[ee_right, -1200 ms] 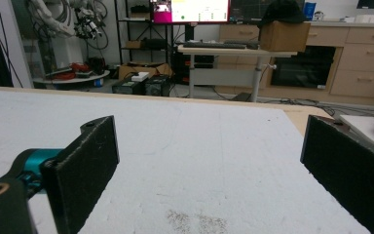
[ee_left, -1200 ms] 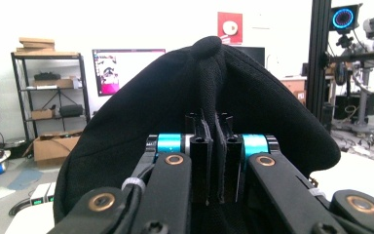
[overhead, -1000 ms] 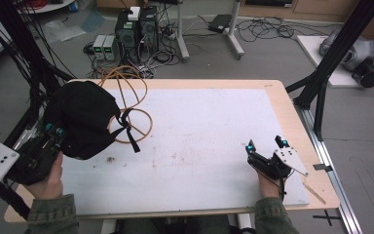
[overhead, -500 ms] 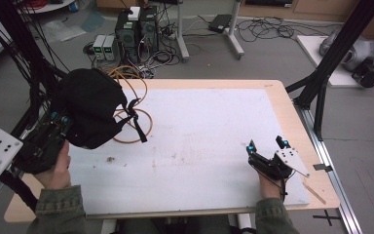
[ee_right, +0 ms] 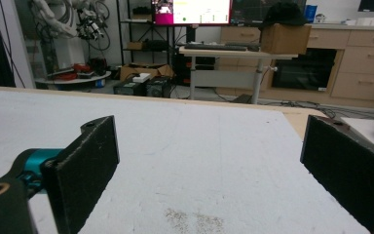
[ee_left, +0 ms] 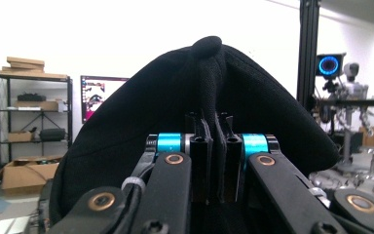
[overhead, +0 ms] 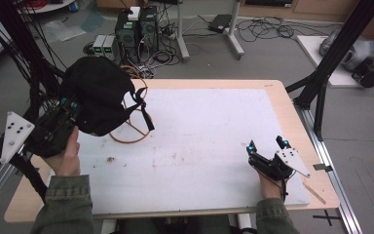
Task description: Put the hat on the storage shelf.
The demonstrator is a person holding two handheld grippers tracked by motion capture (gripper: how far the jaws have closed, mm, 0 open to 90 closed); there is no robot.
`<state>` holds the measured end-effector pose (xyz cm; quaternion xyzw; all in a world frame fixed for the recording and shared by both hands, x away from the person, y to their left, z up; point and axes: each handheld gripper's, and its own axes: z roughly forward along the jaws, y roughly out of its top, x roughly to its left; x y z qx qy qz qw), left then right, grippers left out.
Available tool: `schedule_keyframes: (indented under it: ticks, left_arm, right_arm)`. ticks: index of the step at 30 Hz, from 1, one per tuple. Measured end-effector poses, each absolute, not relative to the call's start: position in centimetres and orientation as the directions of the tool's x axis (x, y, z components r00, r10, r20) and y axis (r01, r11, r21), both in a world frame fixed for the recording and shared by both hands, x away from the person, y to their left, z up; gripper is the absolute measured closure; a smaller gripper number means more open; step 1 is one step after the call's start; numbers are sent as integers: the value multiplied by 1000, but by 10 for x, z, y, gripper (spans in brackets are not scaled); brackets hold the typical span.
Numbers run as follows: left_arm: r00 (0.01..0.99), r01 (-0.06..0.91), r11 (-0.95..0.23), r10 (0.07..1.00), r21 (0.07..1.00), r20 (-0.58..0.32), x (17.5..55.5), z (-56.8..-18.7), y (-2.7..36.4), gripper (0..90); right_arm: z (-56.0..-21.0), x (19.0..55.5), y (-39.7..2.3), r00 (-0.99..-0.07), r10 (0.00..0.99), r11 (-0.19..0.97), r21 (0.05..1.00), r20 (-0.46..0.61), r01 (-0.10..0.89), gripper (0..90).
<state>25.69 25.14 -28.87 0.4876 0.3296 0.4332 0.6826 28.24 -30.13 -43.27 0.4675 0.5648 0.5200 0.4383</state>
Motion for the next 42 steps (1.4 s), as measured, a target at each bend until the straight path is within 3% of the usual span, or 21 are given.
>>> schedule_keyframes:
  ticks: [11,42]
  left_arm:
    - [408,-243,157,912,957,-46,298,-285,244,866]
    - [427,-166,89,904,982,-10,346,-264,230,866]
  right_arm:
    - [-433,282,-302,-181,983,25,997,-11,72,89]
    - [-434,283,-304,-192,981,22,997,-6,80,89]
